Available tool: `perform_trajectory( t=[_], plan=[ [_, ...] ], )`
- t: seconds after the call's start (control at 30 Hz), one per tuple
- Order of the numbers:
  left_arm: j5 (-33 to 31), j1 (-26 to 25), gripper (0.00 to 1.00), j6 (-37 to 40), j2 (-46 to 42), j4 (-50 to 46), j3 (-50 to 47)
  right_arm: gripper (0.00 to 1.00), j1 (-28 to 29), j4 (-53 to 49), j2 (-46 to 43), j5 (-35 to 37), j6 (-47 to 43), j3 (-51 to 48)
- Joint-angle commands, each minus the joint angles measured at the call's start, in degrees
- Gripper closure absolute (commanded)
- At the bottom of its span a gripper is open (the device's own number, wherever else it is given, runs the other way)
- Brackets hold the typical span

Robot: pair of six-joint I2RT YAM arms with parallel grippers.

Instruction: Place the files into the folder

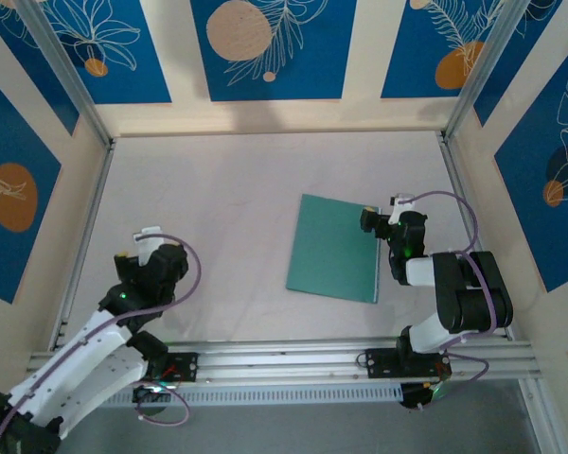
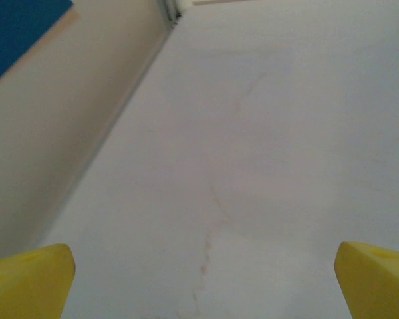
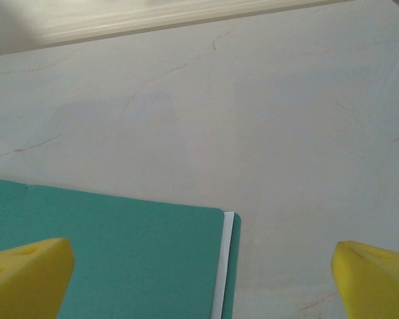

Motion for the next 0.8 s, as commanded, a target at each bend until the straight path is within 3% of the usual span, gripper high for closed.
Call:
perform_trajectory(
  t=[0.0, 0.17, 0.33, 0.57, 0.67, 0.77],
  plan=[
    [1.1, 7.0, 0.0, 10.3, 2.4, 22.3, -5.9, 0.01, 0.3, 0.6, 0.2, 1.5, -1.1, 0.9],
    [13.7, 14.0, 0.0, 22.6, 16.1, 55.8, -15.1, 0.01, 0.3, 0.6, 0.2, 1.4, -1.1, 0.8],
    [21.3, 18.0, 0.0, 25.6, 32.5, 79.4, -16.5, 0.01, 0.3, 0.6, 0.2, 1.4, -1.1, 0.8],
    [28.3, 20.4, 0.0, 27.8, 47.7, 94.1, -14.0, 0.01, 0.3, 0.6, 0.2, 1.4, -1.1, 0.8],
    [32.1, 20.8, 0.0, 27.9, 47.7, 93.7, -14.4, 0.01, 0.3, 0.6, 0.2, 1.3, -1.1, 0.8],
    [34.2, 21.0, 0.0, 29.2, 53.4, 104.8, -16.9, 0.01, 0.2, 0.6, 0.2, 1.4, -1.1, 0.9]
  ],
)
